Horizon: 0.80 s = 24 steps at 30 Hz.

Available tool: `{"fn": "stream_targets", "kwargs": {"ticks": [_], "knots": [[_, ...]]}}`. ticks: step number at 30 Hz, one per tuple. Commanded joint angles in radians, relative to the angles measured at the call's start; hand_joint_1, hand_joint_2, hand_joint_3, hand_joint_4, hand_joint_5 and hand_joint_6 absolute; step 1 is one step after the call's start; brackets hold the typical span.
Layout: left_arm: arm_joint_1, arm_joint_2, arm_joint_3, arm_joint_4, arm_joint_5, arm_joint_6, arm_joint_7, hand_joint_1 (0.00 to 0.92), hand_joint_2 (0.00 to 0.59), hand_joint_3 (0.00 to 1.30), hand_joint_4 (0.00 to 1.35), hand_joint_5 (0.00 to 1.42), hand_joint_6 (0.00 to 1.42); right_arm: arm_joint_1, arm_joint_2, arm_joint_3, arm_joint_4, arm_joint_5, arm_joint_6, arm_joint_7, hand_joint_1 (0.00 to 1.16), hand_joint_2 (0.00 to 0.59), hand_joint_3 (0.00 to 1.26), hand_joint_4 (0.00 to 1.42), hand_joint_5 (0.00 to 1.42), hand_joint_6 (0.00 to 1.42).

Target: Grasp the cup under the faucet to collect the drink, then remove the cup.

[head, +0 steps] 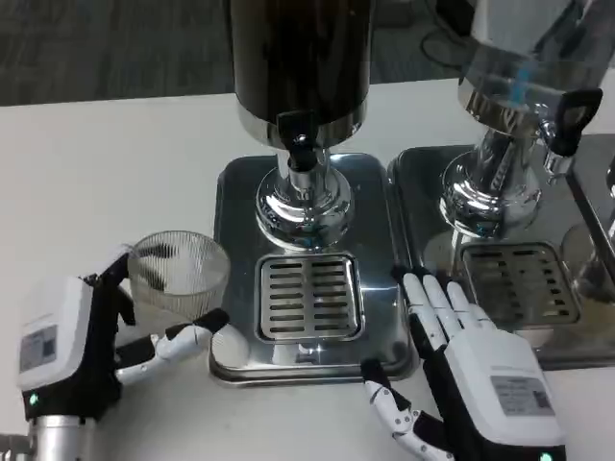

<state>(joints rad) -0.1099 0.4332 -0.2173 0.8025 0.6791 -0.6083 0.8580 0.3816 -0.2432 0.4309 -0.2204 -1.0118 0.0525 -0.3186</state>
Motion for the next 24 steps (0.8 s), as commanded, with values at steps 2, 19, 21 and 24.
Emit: {"fn": "stream_targets", "kwargs": {"ticks": [2,19,21,24], "knots": [[-0.032,-0.001,-0.021,-0.029,0.021,-0.019,0.015,0.429,0.185,0.47,0.66,0.92,1.09,0.001,0.005,-0.006,-0.002,0.006,0.006,-0.004,0.17,0.393,0.00,0.00,0.00,0.09],[-0.175,-0.067,-0.110,0.057,0.067,-0.012,-0.021,0.426,0.168,0.47,0.64,0.89,1.07,-0.003,0.014,-0.013,-0.013,0.001,0.013,0.001,0.17,0.393,0.00,0.00,0.00,0.09],[-0.203,-0.082,-0.128,0.104,0.073,-0.014,-0.021,0.426,0.168,0.47,0.64,0.89,1.07,-0.002,0.018,-0.015,-0.013,0.001,0.016,0.002,0.17,0.393,0.00,0.00,0.00,0.09],[-0.243,-0.102,-0.153,0.166,0.083,-0.013,-0.019,0.422,0.165,0.47,0.64,0.89,1.05,0.004,0.019,-0.019,-0.019,-0.005,0.020,-0.001,0.17,0.393,0.00,0.00,0.00,0.09]]}}
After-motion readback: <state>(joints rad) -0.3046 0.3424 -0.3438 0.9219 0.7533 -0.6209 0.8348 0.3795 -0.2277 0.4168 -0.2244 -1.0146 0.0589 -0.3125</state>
